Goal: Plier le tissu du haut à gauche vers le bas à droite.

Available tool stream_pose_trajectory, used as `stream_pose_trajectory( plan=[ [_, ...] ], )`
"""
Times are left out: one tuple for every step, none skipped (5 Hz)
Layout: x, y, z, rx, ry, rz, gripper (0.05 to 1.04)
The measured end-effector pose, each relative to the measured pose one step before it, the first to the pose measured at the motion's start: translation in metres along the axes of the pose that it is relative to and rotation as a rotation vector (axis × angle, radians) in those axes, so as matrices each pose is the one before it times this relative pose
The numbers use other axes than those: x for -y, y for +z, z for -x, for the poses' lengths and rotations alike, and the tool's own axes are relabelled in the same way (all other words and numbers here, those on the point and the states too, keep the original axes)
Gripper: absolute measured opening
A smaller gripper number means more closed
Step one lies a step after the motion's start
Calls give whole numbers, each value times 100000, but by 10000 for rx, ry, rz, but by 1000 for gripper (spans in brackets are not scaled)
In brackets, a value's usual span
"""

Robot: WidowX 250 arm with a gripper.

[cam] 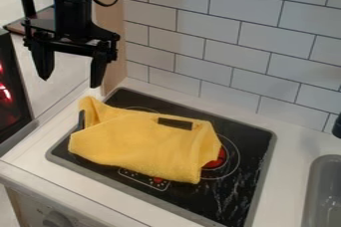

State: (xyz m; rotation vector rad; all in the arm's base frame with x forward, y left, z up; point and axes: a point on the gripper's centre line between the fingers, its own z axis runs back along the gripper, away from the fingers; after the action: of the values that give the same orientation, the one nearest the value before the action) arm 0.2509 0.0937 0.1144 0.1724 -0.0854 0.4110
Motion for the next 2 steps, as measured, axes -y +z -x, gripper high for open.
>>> stream_pose_trajectory(
  plan=[
    [110, -524, 315, -227, -31, 34, 999],
    [766, -961, 185, -437, -953, 380, 999]
  ],
)
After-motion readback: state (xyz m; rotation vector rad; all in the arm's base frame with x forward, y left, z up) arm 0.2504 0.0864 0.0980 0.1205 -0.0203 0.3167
